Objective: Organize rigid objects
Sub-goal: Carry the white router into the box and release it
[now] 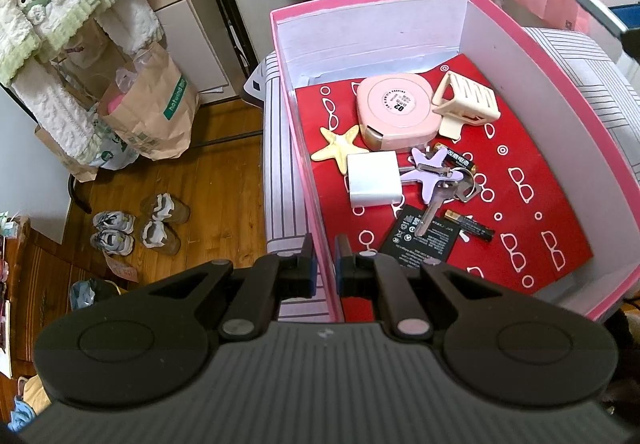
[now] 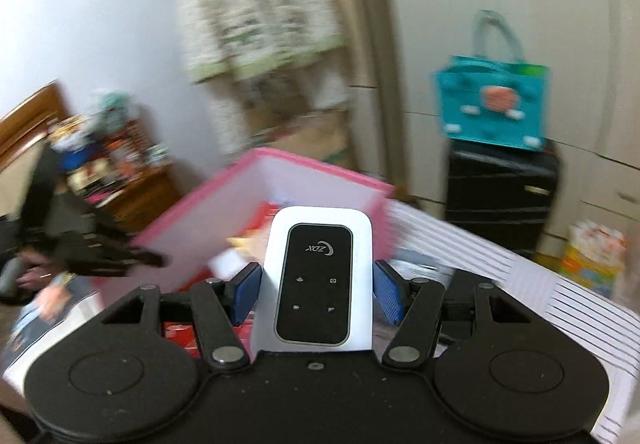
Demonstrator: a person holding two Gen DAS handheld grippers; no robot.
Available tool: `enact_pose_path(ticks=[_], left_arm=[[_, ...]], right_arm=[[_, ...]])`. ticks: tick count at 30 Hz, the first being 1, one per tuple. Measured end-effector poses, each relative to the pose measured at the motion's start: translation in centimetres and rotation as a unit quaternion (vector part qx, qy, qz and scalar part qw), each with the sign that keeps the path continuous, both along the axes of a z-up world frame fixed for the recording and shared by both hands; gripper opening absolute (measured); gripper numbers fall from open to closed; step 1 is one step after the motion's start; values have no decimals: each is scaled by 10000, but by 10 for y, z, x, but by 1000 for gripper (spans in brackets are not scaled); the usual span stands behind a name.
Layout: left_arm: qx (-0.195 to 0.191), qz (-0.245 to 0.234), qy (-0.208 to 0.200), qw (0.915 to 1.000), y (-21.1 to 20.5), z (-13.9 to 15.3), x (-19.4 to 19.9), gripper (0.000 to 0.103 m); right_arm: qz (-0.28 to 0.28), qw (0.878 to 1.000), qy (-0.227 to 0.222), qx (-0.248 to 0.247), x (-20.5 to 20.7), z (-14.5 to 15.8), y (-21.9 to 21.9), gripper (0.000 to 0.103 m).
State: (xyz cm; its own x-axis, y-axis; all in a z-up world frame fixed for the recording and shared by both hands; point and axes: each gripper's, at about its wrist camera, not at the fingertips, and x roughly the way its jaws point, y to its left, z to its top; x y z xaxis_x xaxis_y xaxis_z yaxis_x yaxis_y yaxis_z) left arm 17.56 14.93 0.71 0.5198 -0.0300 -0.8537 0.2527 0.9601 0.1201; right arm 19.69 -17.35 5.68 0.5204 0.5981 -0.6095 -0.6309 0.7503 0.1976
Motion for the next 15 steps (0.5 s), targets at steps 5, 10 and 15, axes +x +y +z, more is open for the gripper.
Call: enact_pose_path(ticks=[5, 10, 15], left_arm=[[-23, -5, -12, 10000, 1, 0, -1, 7], [-41, -11, -8, 10000, 1, 0, -1, 7], [-42, -20, 1, 10000, 2, 0, -1, 7]], right_arm=[[773, 9966, 57, -273, -2, 0, 49, 66], [1276, 9869, 35, -985, 4, -10, 96, 66], [1756, 9727, 179, -1506, 11, -28, 123, 66]])
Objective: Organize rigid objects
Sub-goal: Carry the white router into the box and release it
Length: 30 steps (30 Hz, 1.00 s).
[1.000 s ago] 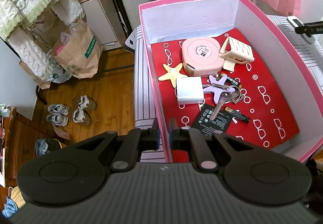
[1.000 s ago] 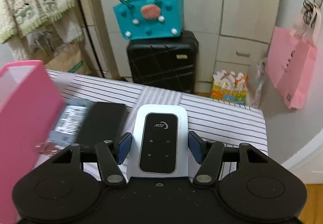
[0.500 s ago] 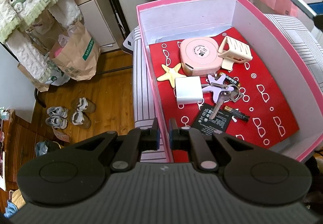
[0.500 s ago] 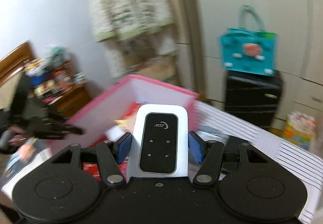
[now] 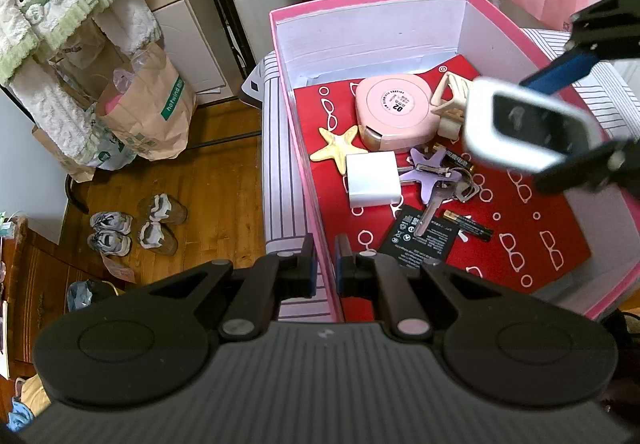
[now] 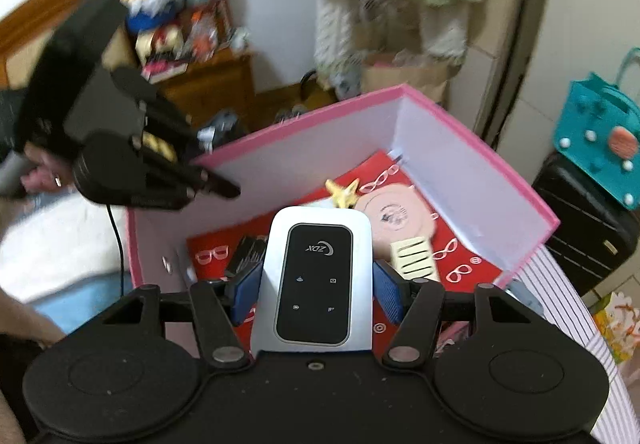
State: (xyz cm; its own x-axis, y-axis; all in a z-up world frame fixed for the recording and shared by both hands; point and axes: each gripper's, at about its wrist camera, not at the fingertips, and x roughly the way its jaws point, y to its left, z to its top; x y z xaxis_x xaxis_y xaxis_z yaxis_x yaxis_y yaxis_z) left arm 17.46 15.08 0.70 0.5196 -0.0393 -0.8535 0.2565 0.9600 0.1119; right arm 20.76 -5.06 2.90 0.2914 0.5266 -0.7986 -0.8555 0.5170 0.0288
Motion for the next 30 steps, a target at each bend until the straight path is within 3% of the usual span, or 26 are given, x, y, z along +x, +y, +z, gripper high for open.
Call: enact_pose_path(ticks=[7, 17, 20, 25, 30], left_arm=[[-15, -15, 8, 10000, 1, 0, 1, 7], [-16, -22, 17, 10000, 0, 0, 1, 7], [3, -6, 12, 10000, 1, 0, 1, 7], [0, 2, 9, 10000, 0, 1, 2, 7], [-4, 5, -2, 10000, 0, 1, 3, 7]], right_arm=[[355, 9974, 220, -585, 0, -26, 15, 66], [651, 9929, 326, -936, -3, -46, 19, 66], [551, 9957, 286, -684, -1, -40, 14, 67], [68, 9994, 174, 285, -2, -5, -23, 70], [-627, 9882, -551, 1284, -16, 14, -82, 72]])
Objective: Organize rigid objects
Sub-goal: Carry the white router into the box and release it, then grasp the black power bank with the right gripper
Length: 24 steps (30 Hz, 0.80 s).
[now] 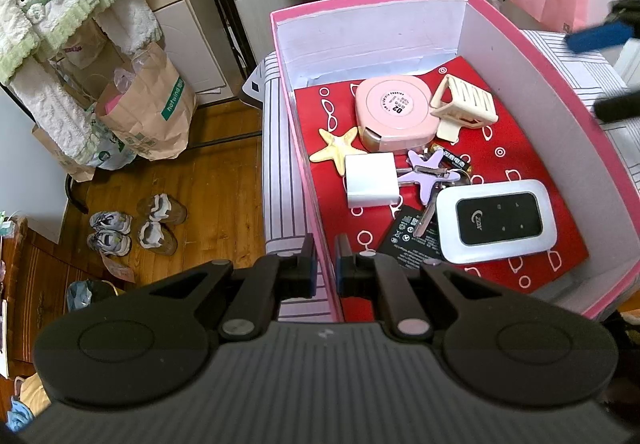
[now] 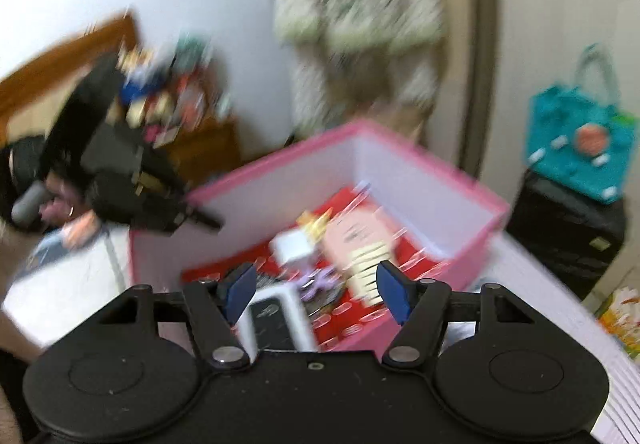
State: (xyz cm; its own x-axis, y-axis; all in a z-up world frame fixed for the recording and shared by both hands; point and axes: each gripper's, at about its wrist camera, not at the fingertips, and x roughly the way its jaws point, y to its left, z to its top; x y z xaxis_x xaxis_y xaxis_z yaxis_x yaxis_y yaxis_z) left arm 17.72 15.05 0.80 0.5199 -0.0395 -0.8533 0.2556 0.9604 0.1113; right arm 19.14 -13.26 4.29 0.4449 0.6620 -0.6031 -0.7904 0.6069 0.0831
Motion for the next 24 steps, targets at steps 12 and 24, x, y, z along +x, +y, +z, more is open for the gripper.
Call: enact_pose_path(ticks=[12, 24], left_arm=[[-133, 121, -58, 9998, 3, 1, -3, 7], [-141, 218, -22, 9997, 2, 0, -2, 7]], right_arm=[[-1586, 9866, -1, -397, 17, -41, -91, 72], [-2062, 9732, -326, -962, 57, -104, -83, 73]])
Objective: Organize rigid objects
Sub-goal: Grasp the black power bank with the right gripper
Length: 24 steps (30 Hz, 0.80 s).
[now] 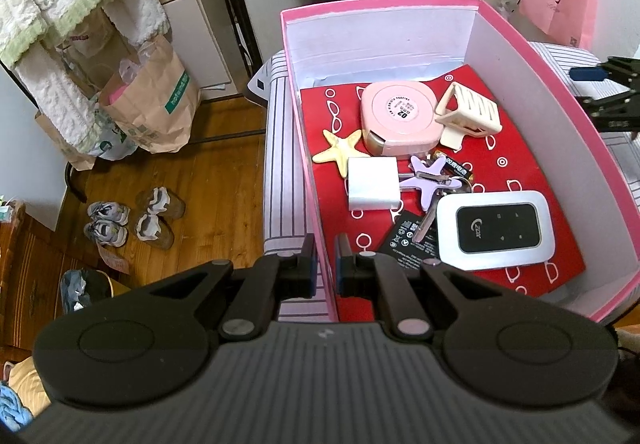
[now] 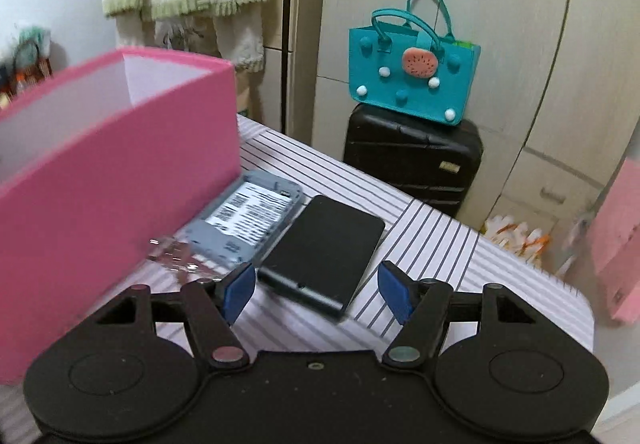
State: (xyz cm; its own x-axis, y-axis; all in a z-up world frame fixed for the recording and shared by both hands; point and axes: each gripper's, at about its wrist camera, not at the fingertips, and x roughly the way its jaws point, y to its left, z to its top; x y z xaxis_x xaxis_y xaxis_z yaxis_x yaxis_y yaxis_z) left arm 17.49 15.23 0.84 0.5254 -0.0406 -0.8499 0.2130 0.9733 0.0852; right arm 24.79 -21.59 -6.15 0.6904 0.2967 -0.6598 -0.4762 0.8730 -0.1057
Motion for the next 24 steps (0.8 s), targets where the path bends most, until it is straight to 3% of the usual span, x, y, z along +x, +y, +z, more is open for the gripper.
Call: enact_pose_path(ticks=[8, 12, 15, 21, 24], left_arm=[[-6, 50, -3, 10000, 0, 0, -1, 7], [-30, 86, 3, 10000, 0, 0, -1, 7], [-5, 83, 38, 10000, 1, 1, 1, 7], [54, 2, 193, 9998, 0, 4, 7, 7], [132, -102, 314, 9994, -2, 7, 12, 7]], right_arm=[[-231, 9984, 212, 463, 27, -14, -3, 83], [-345, 9979, 299, 451, 32, -17, -3, 73], [-488, 9980, 399, 70, 29, -16, -2, 68], [-632, 9918, 1091, 203, 36, -7, -11, 67], [-698, 9917, 1055, 222, 43, -4, -10, 71]])
